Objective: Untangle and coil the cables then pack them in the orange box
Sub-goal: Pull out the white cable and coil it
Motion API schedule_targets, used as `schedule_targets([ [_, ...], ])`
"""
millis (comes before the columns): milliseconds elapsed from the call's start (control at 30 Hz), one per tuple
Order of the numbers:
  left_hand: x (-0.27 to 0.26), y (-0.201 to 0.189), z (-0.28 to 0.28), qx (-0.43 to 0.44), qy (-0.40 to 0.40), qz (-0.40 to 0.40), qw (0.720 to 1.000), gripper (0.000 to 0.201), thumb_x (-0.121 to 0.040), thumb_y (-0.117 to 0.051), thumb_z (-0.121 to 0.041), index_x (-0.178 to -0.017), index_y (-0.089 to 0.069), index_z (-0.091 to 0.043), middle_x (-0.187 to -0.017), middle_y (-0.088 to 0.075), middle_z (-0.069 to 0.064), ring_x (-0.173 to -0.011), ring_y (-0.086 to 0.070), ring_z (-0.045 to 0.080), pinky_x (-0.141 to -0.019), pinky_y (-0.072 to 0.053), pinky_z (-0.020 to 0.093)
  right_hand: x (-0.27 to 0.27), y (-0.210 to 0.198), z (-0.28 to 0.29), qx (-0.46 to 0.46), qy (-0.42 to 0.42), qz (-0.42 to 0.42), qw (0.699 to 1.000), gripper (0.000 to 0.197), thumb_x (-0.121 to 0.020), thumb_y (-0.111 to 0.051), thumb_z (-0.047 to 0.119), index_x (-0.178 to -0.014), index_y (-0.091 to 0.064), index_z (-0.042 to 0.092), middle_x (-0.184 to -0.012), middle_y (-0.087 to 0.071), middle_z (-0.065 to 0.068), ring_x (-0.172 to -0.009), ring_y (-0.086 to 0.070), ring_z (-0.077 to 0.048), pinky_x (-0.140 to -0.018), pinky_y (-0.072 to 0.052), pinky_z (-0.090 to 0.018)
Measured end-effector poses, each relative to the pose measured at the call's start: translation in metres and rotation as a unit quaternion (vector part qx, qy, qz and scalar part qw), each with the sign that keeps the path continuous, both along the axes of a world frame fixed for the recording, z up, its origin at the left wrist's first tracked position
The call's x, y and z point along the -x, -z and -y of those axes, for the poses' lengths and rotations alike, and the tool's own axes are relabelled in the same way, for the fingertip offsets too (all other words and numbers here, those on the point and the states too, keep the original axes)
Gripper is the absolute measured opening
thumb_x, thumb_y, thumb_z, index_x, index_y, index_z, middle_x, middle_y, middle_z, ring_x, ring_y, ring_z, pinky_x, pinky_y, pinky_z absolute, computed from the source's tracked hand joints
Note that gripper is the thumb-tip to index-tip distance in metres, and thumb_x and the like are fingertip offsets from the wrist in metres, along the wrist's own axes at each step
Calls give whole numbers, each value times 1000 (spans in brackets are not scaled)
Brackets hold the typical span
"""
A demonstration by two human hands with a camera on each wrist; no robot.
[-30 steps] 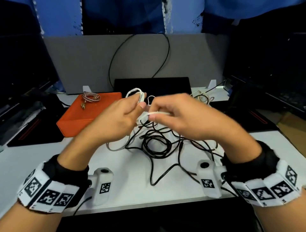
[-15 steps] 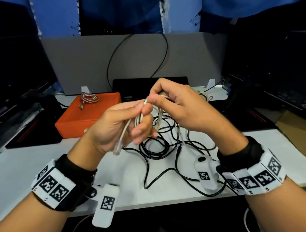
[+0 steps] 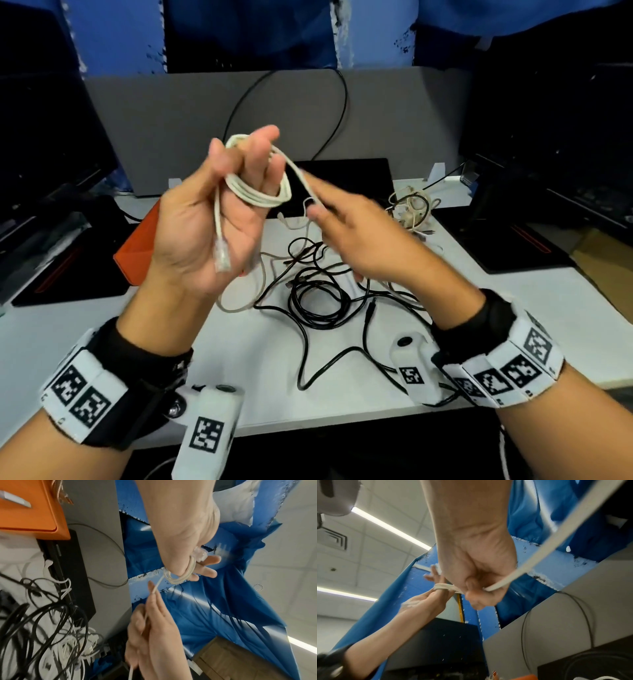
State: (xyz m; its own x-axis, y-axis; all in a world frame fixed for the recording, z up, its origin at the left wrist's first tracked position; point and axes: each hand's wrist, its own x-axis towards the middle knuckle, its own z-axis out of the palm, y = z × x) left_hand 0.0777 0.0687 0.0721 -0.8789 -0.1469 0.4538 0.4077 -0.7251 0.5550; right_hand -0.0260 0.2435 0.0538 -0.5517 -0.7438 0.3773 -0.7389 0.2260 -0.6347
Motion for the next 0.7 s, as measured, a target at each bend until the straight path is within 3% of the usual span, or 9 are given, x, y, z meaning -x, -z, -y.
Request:
schedule_targets([
  [100, 1, -2, 5, 106, -147, 14, 983, 54, -111, -30, -16, -153, -15, 14, -89, -75, -1, -95, -74, 16, -94, -54, 31, -18, 8, 5, -186, -75, -61, 978, 34, -109, -48, 39, -140, -58, 33, -104, -73, 9, -90, -64, -4, -83, -51, -25],
  [167, 3, 0, 8, 240, -249, 50, 937, 46, -110, -34, -17, -145, -35, 13, -92, -76, -1, -88, -75, 17, -89, -55, 32, -30, 5, 4, -213, -126, -74, 966, 29, -108, -49, 40, -120, -68, 21, -86, -67, 7, -77, -57, -5, -75, -48, -27],
  [233, 3, 2, 9, 417, -300, 76, 855, 37, -111, -36, -22, -140, -44, -1, -102, -77, 2, -83, -75, 21, -86, -53, 37, -34, -4, 1, -174, -117, -79, 975, 28, -108, -51, 38, -96, -69, 21, -66, -56, 7, -63, -49, -6, -61, -40, -24],
  [300, 0, 5, 8, 557, -280, 98, 776, 30, -107, -40, -34, -130, -58, -26, -107, -77, 2, -80, -73, 26, -79, -52, 45, -35, -16, -7, -131, -89, -91, 983, 28, -106, -55, 33, -82, -65, 25, -59, -54, 18, -57, -48, -6, -56, -34, -20],
  [367, -5, 5, 7, 628, -228, 114, 735, 28, -102, -43, -43, -119, -65, -39, -86, -75, 6, -72, -68, 37, -68, -53, 50, -31, -27, -16, -77, -65, -80, 992, 20, -103, -62, 31, -86, -70, 24, -61, -57, 25, -57, -52, -5, -59, -40, -25],
  [433, -10, 2, 0, 636, -167, 96, 747, 26, -107, -43, -39, -106, -67, -46, -65, -69, 7, -59, -59, 33, -65, -49, 39, -22, -32, -23, 5, -58, -28, 998, 11, -99, -68, 26, -91, -69, 19, -62, -61, 18, -57, -55, -5, -59, -44, -25],
  [533, -14, -3, -9, 564, -79, 66, 820, 45, -108, -33, -25, -97, -74, -39, -83, -78, 11, -41, -33, 23, -62, -49, 23, -16, -31, -23, 114, -33, -22, 993, 15, -95, -75, 29, -100, -67, 18, -56, -44, 13, -53, -39, -6, -57, -36, -28],
  [633, -14, -4, -7, 515, -64, 59, 853, 47, -109, -31, -24, -93, -75, -22, -59, -66, 10, -36, -22, 22, -48, -42, 34, -18, -25, -15, 158, -15, -49, 986, 21, -97, -72, 31, -114, -71, 18, -62, -56, 20, -57, -55, 0, -64, -50, -23],
  [700, -11, 1, -4, 493, -49, 60, 866, 39, -106, -36, -26, -95, -69, -10, -46, -48, 3, -34, -23, 22, -49, -40, 38, -18, -21, -11, 130, -18, -67, 989, 24, -102, -63, 37, -117, -71, 21, -73, -69, 9, -61, -61, -5, -62, -51, -27],
])
